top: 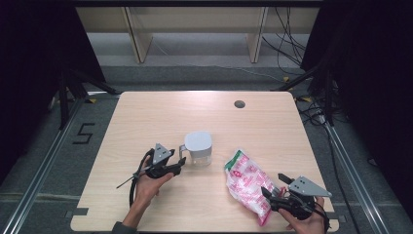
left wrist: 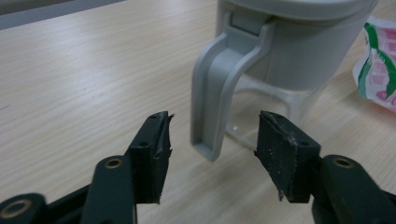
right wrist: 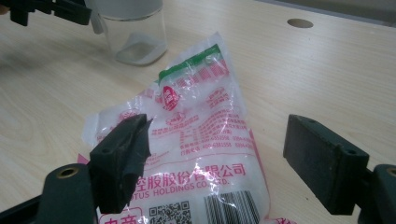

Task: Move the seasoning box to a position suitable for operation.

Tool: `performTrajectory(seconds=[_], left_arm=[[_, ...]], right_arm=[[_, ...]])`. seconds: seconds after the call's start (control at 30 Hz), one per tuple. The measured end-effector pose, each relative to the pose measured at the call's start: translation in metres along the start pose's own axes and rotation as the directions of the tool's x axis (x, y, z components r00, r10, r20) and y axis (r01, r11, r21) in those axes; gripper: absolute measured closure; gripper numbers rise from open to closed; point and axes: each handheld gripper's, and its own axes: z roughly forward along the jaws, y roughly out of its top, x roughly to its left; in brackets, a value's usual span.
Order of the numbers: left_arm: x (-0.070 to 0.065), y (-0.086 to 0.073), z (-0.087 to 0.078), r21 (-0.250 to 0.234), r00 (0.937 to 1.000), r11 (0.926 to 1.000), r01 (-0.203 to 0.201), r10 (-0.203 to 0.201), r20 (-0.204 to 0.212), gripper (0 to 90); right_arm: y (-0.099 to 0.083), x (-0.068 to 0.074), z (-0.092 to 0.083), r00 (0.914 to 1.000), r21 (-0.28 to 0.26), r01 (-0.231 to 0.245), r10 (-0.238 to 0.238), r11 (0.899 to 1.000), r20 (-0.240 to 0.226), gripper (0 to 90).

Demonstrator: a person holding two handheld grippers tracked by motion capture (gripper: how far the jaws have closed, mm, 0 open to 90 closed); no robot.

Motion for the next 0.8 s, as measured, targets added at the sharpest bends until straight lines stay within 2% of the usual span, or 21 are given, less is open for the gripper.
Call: performTrajectory(seconds=[0.03,0.07,0.1,0.13,0.17,0.2,0.3,0.37,0.4,0.53,0.6,0.8], left_arm=[[-0.001,0.001,0.003,-0.005,1.0000,1.0000,-0.008,0.008,-0.003,49.9],[-0.001,0.002,0.005,0.000,0.9992,0.9993,-0.036,0.036,-0.019,51.3],[-0.001,0.003,0.008,-0.002,0.9982,0.9985,-0.056,0.055,-0.023,51.3],[0.000,0.005,0.011,-0.014,0.9974,0.9973,-0.072,0.072,-0.007,53.2],[0.001,0.007,0.012,-0.027,0.9974,0.9970,-0.073,0.073,-0.002,59.8],[0.002,0.008,0.014,-0.033,0.9980,0.9974,-0.064,0.064,-0.004,59.8],[0.005,0.011,0.015,-0.044,0.9961,0.9951,-0.088,0.087,-0.013,67.8],[0.006,0.011,0.015,-0.045,0.9963,0.9955,-0.084,0.083,-0.020,68.5],[0.006,0.011,0.017,-0.050,0.9957,0.9947,-0.090,0.089,-0.024,68.9],[0.010,0.010,0.019,-0.062,0.9951,0.9940,-0.090,0.088,-0.045,70.0],[0.012,0.010,0.021,-0.062,0.9907,0.9905,-0.122,0.118,-0.067,70.8],[0.013,0.008,0.020,-0.078,0.9928,0.9904,-0.114,0.110,-0.046,71.2]], right_arm=[[0.000,0.000,0.000,1.0000,-0.001,0.006,-0.006,1.000,0.004,23.4],[0.000,0.001,-0.001,0.9998,-0.001,-0.016,0.016,1.000,-0.011,23.4],[0.000,0.001,-0.001,0.9998,-0.001,-0.016,0.016,1.000,-0.011,23.4],[0.000,0.001,-0.001,0.9998,-0.001,-0.014,0.014,1.000,-0.010,23.4],[0.000,0.002,-0.001,0.9998,0.010,-0.019,0.019,1.000,-0.002,23.4],[0.000,0.002,-0.001,0.9998,0.010,-0.019,0.019,1.000,-0.002,23.4],[0.000,0.000,0.000,1.0000,0.002,0.006,-0.006,1.000,0.005,23.4],[0.000,0.000,-0.001,1.0000,0.003,0.003,-0.003,1.000,0.005,23.4],[0.000,0.001,-0.001,0.9998,0.005,-0.018,0.018,1.000,0.002,23.4],[0.000,0.001,0.000,1.0000,0.006,-0.004,0.004,1.000,-0.007,23.4],[0.000,0.001,0.000,1.0000,0.009,0.000,0.000,1.000,-0.001,23.4],[0.000,0.001,0.000,1.0000,0.007,0.002,-0.002,1.000,-0.004,23.4]])
